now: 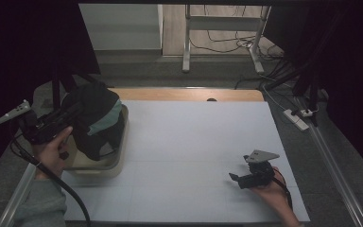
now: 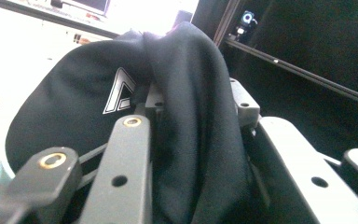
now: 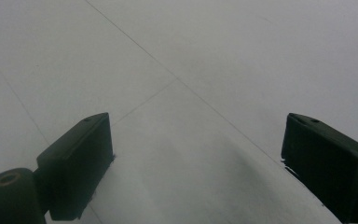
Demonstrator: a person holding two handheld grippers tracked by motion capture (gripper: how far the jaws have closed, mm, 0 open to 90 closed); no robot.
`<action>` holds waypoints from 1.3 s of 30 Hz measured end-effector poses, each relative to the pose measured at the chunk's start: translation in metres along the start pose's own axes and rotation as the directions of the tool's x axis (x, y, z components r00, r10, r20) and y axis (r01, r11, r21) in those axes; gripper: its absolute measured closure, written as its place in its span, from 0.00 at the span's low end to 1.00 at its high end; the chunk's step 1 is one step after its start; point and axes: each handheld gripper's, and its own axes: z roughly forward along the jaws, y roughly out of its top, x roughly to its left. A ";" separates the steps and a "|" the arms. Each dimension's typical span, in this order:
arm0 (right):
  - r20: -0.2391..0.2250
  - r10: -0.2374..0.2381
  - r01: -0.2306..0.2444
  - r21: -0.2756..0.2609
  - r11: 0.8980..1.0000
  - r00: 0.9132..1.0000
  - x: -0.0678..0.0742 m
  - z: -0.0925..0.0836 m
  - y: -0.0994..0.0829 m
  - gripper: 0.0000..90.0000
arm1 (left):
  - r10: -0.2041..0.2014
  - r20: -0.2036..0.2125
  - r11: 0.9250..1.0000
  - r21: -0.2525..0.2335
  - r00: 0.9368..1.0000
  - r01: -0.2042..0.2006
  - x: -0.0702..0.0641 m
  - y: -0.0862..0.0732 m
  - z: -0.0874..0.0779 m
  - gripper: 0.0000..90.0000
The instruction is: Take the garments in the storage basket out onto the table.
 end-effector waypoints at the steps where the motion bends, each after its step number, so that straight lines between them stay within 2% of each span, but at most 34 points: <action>1: 0.001 0.001 -0.001 -0.002 1.000 1.000 0.000 0.000 0.000 0.10 | 0.004 0.006 1.000 -0.007 1.000 -0.004 -0.002 0.001 0.001 0.76; 14: 0.002 0.000 0.000 0.001 1.000 1.000 0.000 0.000 0.000 0.10 | 0.039 0.074 0.996 -0.077 0.997 -0.034 -0.024 0.013 0.010 0.76; 26: 0.000 0.000 0.000 0.004 1.000 1.000 0.000 0.000 0.000 0.10 | 0.056 0.139 0.994 -0.105 0.989 -0.042 -0.041 0.017 0.018 0.77; 32: 0.002 -0.002 0.002 0.005 1.000 1.000 0.000 -0.001 0.000 0.10 | 0.065 0.162 0.994 -0.100 0.985 -0.049 -0.047 0.019 0.025 0.77; 39: 0.002 0.001 -0.001 0.004 1.000 1.000 0.000 -0.002 -0.001 0.10 | 0.071 0.192 0.992 -0.112 0.979 -0.050 -0.054 0.029 0.033 0.77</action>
